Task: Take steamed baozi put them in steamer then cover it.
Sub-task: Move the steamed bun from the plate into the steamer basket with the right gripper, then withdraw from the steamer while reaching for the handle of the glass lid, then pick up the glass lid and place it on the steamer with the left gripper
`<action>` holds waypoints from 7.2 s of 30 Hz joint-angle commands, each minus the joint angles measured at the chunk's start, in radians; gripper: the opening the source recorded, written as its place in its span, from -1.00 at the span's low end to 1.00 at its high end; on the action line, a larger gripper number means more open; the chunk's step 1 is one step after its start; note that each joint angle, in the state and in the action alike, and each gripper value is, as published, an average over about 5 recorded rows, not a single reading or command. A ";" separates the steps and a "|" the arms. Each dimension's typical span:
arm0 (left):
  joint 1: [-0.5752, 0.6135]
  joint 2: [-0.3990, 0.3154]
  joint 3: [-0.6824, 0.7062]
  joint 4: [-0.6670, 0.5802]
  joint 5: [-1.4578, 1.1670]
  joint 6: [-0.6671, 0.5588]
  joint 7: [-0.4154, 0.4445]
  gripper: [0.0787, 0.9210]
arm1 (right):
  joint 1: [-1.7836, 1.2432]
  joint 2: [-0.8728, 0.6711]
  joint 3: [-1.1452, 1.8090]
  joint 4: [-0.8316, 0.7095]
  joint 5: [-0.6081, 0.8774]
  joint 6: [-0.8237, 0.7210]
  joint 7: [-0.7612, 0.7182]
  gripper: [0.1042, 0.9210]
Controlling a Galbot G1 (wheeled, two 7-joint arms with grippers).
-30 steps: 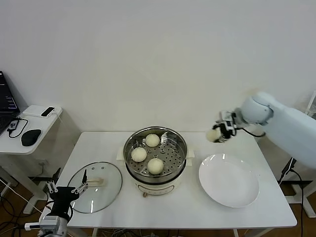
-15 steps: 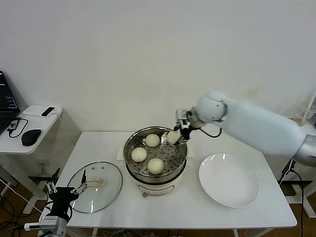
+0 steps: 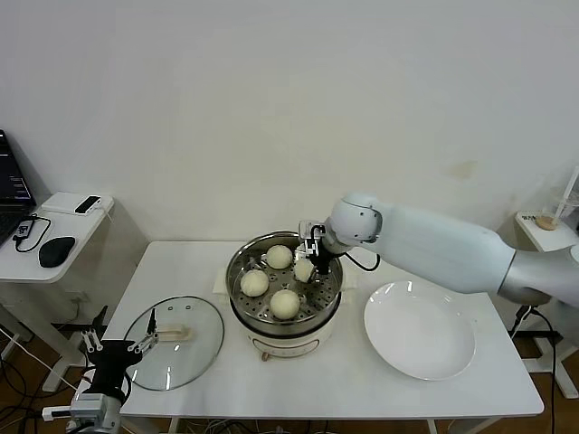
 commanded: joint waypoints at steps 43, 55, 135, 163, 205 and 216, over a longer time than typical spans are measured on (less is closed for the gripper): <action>-0.014 -0.004 0.031 0.029 0.014 -0.016 0.007 0.77 | -1.084 -0.327 1.254 0.451 -0.038 0.435 0.712 0.76; -0.024 0.047 0.041 0.135 0.319 -0.087 0.013 0.77 | -1.703 0.140 1.949 0.510 -0.140 0.635 0.561 0.76; -0.425 0.141 0.146 0.715 1.337 -0.241 -0.027 0.67 | -1.960 0.470 1.962 0.516 -0.329 0.723 0.591 0.76; -0.324 0.178 0.054 0.549 1.272 -0.204 -0.079 -0.83 | -1.952 0.459 1.929 0.521 -0.339 0.716 0.581 0.76; -0.780 0.263 0.682 0.170 1.106 0.274 0.295 -0.83 | -1.953 0.462 1.891 0.506 -0.421 0.718 0.572 0.76; -0.849 0.107 0.802 0.226 1.294 0.360 0.403 -0.83 | -1.946 0.472 1.876 0.484 -0.457 0.724 0.572 0.76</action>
